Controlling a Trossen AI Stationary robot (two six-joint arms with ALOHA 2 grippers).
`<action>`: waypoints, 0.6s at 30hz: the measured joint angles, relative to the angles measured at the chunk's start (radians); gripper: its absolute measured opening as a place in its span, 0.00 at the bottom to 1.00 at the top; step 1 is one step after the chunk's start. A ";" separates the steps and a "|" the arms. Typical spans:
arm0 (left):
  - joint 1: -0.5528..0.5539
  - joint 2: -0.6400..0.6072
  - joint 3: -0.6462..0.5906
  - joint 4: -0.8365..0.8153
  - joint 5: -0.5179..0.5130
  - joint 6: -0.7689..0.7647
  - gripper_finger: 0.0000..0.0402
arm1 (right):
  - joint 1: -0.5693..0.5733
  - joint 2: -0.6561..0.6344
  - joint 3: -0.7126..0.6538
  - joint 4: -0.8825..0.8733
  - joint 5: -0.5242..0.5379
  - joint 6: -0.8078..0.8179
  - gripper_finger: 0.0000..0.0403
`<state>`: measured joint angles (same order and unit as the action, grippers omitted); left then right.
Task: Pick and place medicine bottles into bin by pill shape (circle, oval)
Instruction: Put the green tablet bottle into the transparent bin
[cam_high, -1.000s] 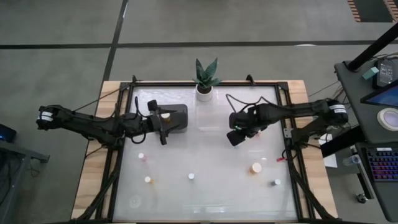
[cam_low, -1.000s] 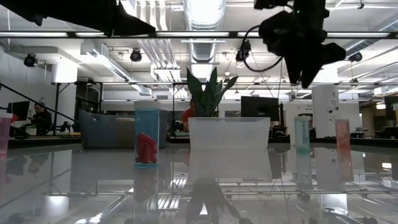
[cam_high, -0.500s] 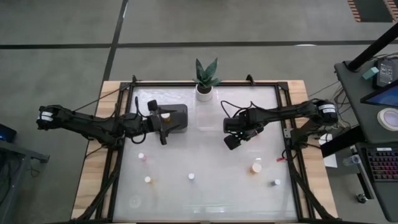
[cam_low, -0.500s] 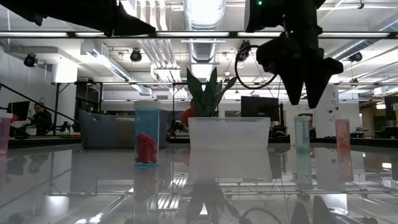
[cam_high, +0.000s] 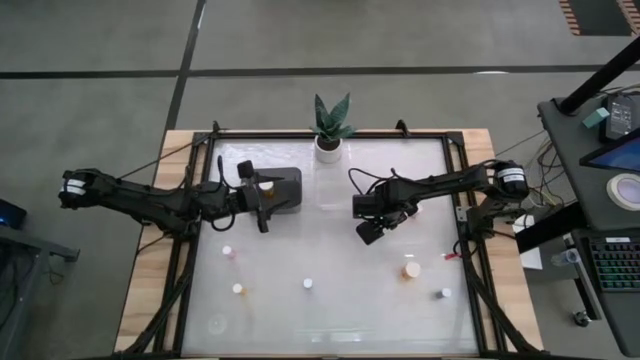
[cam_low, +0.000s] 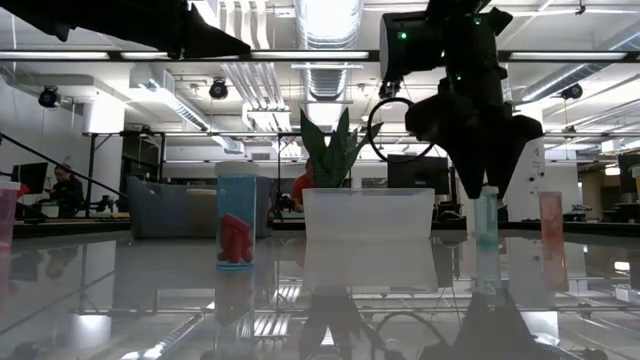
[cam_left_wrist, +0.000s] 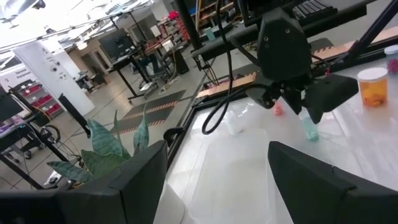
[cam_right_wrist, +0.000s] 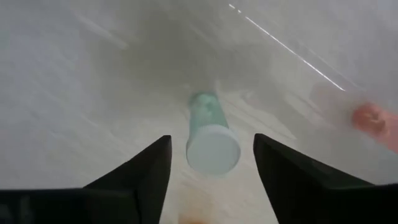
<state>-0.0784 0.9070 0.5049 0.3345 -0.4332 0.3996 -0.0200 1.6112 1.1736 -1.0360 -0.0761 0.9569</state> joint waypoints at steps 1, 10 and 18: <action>0.000 0.000 0.000 0.000 0.000 0.000 0.65 | 0.000 0.001 0.000 0.000 0.000 0.000 0.52; 0.000 0.002 0.000 0.001 0.000 0.000 0.65 | 0.000 0.004 -0.003 0.000 0.000 0.001 0.31; 0.000 0.002 0.000 0.002 0.000 0.001 0.65 | 0.000 -0.013 -0.004 -0.002 0.000 0.013 0.27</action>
<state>-0.0784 0.9085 0.5045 0.3366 -0.4335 0.4004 -0.0200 1.5985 1.1694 -1.0382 -0.0765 0.9695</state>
